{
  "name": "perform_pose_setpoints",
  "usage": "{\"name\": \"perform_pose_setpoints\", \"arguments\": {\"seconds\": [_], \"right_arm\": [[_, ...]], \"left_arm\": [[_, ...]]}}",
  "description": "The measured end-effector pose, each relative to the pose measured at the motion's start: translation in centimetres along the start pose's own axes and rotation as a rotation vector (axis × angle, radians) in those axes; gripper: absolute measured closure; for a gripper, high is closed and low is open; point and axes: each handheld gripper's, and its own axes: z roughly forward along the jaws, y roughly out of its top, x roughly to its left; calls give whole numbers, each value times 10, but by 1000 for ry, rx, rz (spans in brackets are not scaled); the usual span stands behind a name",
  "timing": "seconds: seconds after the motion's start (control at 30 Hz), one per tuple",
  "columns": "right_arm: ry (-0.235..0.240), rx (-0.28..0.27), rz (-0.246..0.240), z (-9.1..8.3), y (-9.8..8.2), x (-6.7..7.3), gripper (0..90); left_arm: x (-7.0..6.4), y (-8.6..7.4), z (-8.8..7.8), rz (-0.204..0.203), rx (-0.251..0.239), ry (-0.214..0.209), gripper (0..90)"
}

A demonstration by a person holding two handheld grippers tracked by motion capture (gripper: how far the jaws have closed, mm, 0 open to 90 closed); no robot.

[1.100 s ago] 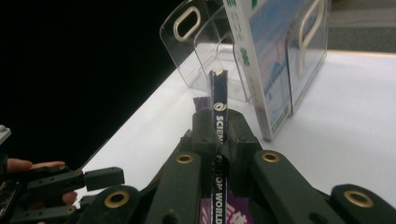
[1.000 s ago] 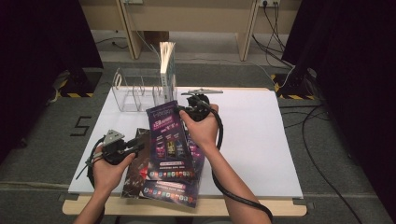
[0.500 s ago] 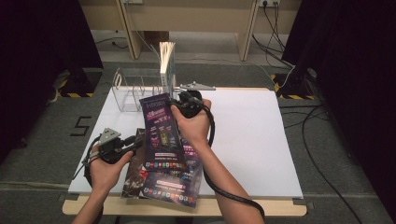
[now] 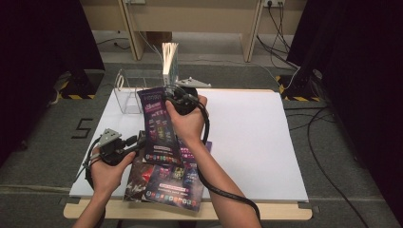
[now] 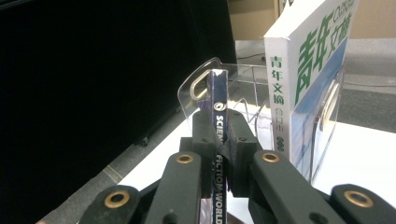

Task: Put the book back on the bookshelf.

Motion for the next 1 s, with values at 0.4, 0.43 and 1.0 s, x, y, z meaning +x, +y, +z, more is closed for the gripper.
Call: {"name": "perform_pose_setpoints", "arguments": {"seconds": [0.4, 0.43, 1.0], "right_arm": [[-23, -3, -19, 10, 0, 8, 845], [-24, 1, -17, 9, 0, 8, 845], [-39, 1, -20, 11, -1, 8, 845]], "left_arm": [[-36, 44, 18, 9, -33, -43, 386], [-38, 45, 20, 8, -34, -43, 372], [-61, 57, 48, -1, 4, 38, 326]]}}
